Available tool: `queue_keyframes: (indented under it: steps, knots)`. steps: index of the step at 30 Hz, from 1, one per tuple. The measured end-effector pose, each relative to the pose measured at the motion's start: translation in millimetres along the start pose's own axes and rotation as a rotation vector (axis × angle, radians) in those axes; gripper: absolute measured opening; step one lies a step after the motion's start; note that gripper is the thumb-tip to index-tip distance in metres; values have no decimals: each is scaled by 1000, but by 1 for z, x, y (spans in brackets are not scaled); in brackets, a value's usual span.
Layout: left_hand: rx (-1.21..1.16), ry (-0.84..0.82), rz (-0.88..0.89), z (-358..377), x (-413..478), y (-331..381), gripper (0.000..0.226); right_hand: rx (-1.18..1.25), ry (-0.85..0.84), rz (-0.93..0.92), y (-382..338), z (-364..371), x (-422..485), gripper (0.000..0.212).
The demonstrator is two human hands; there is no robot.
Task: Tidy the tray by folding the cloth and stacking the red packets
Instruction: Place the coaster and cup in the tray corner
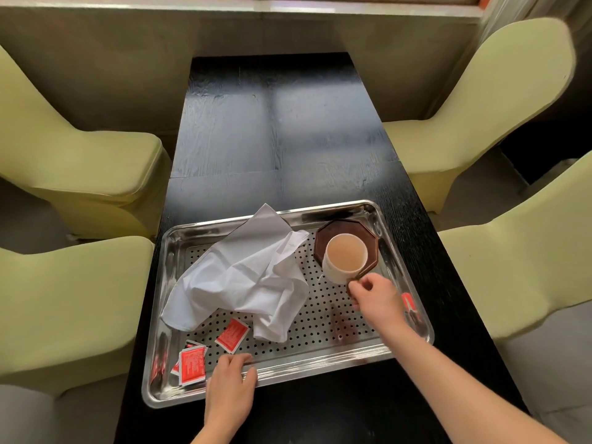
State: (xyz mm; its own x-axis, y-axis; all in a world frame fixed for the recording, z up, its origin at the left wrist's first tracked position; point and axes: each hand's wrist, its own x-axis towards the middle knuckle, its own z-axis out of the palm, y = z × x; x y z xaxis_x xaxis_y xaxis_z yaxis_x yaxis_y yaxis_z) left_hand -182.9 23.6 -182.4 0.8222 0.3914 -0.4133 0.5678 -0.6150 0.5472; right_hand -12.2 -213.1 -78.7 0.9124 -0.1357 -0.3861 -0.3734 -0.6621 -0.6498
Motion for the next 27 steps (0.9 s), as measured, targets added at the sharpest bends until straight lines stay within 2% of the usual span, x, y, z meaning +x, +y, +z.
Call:
queue_keyframes:
  steps: [12, 23, 27]
  knots:
    - [-22, 12, -10, 0, 1, -3, 32, -70, 63, 3, -10, -4, 76, 23]
    - [27, 7, -7, 0, 0, -1, 30, -32, 115, 25, 4, -9, 89, 13]
    - [40, 10, -15, 0, 1, 1, 30, -23, 120, -6, 6, -9, 87, 15]
